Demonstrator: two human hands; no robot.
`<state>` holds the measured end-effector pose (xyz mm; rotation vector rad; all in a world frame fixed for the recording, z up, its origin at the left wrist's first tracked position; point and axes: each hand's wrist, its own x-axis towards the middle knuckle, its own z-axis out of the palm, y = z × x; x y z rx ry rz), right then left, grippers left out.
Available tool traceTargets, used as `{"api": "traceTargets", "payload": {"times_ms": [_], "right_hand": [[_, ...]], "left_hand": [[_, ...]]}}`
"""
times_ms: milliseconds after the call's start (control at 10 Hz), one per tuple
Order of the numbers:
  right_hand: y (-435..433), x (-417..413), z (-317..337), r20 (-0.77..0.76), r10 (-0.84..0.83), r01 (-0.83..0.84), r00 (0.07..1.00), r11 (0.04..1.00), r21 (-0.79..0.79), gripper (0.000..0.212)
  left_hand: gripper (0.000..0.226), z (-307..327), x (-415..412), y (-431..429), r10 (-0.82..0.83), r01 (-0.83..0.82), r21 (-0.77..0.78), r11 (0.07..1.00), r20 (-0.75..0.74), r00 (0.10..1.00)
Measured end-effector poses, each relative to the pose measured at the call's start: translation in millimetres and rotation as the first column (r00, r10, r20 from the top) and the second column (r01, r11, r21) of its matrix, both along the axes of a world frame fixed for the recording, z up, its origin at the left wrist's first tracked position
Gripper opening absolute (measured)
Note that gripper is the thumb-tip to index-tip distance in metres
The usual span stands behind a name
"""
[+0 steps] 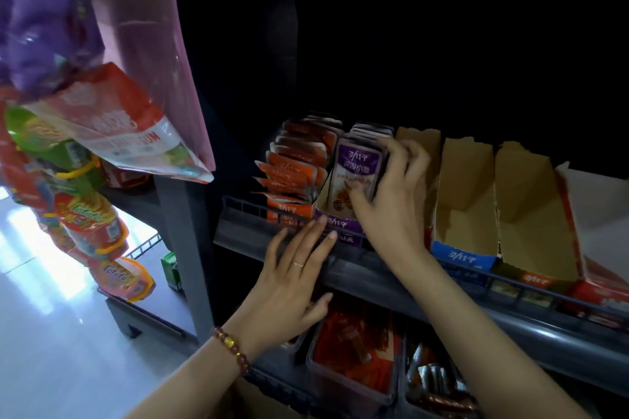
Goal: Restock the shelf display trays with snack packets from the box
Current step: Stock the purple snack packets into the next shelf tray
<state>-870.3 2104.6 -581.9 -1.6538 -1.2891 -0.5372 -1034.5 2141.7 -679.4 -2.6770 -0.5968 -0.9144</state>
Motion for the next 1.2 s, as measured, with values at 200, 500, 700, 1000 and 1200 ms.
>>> {"api": "traceTargets", "payload": {"times_ms": [200, 500, 700, 1000, 1200], "right_hand": [[-71, -20, -17, 0.17, 0.409, -0.398, 0.897, 0.912, -0.095, 0.018], [-200, -80, -190, -0.127, 0.544, -0.527, 0.83, 0.687, -0.5, 0.015], [-239, -117, -329, -0.75, 0.0, -0.701, 0.662, 0.354, -0.619, 0.041], [-196, -179, -391, -0.724, -0.382, -0.78, 0.574, 0.013, -0.626, 0.028], [-171, -216, -403, -0.606, -0.574, -0.742, 0.551, -0.005, -0.67, 0.019]], "left_hand": [[0.048, 7, -41, -28, -0.17, 0.181, 0.058, 0.982, -0.163, 0.972], [0.033, -32, -137, -94, -0.279, 0.152, -0.309, 0.939, -0.426, 0.861], [0.016, -117, -206, -140, -0.292, -0.067, -0.538, 0.84, -0.553, 0.78], [0.023, -157, -261, -139, -0.263, -0.157, -0.602, 0.783, -0.549, 0.793], [0.028, -155, -267, -138, -0.194, -0.227, -0.703, 0.674, -0.465, 0.864]]}}
